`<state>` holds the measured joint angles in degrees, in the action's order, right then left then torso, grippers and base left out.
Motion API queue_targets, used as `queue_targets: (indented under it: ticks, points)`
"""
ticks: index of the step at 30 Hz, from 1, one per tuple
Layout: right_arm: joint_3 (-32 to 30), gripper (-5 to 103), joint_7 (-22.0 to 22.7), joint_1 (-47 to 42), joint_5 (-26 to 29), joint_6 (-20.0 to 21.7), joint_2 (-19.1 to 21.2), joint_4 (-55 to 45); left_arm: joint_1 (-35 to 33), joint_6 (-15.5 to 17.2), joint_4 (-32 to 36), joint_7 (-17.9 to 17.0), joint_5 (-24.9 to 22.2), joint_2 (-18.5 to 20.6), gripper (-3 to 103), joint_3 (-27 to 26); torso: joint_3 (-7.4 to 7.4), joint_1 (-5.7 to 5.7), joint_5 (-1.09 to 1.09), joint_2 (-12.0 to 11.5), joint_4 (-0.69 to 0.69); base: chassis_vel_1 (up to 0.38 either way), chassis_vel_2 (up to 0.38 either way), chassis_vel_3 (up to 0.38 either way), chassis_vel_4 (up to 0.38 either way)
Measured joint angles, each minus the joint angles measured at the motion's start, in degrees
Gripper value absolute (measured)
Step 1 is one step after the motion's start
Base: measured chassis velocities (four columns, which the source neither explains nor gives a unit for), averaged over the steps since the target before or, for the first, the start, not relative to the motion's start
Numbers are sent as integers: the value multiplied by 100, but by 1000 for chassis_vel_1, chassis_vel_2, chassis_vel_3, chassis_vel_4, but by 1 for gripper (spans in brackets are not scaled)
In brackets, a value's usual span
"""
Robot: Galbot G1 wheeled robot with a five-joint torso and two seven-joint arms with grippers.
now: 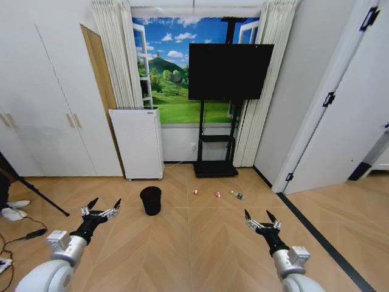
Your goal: Pick up the trash bin and place the garbage on the floor into it.
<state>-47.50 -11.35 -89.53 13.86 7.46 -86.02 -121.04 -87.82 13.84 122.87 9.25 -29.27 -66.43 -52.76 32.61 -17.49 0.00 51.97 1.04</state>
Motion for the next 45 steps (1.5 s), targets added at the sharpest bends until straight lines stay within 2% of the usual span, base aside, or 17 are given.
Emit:
queue_targets:
  ticks: [45]
  points:
    - [-63, 100, -31, -32, 77, -97, 87, 50, -82, 1, 131, -18, 37, -79, 100, 18, -1, 2, 0, 1, 0, -6, 4, 4, -6]
